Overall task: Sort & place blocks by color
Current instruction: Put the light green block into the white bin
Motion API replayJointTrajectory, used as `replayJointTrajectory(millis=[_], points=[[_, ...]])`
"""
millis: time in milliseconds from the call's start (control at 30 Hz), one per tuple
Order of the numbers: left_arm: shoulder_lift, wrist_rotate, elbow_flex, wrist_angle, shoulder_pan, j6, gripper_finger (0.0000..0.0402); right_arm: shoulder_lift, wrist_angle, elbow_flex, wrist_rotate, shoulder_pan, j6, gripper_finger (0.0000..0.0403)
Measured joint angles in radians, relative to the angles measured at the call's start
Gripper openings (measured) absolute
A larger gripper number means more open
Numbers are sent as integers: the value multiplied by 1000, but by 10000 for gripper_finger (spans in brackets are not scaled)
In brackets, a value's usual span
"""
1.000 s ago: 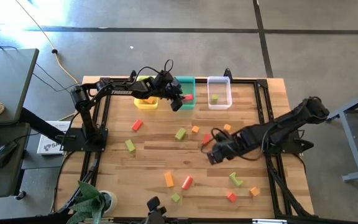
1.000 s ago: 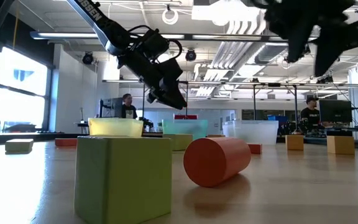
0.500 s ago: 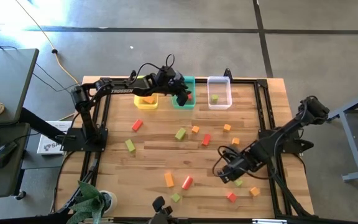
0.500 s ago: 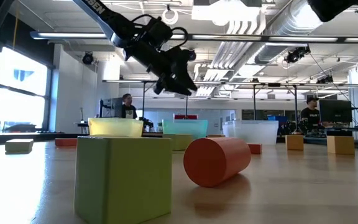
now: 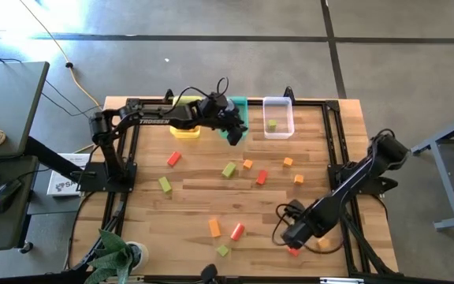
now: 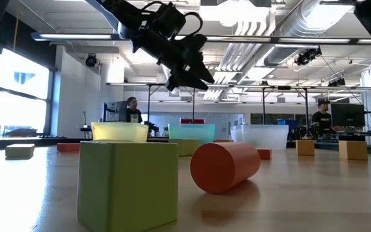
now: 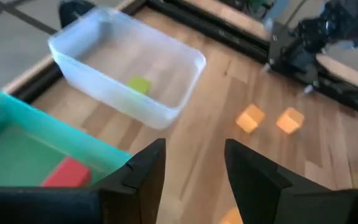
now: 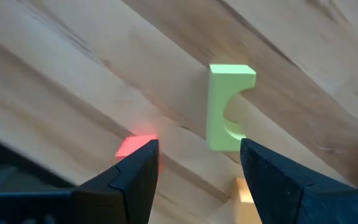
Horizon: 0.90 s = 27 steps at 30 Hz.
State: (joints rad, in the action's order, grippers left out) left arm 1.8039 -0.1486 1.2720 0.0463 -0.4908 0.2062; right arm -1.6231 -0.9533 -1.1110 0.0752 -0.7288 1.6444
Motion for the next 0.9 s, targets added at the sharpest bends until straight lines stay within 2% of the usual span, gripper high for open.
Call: replayJointTrajectory(millis=[567,700,900], points=[[-96,4,0,133,27,-34,154,-173,1,0,28,44,-3,206],[-142,4,0,188,26,-36,154,-196,22,0,45,55,-3,172],[-201,8,0,361,25,-115,154,-199,46,0,52,80,-3,94]])
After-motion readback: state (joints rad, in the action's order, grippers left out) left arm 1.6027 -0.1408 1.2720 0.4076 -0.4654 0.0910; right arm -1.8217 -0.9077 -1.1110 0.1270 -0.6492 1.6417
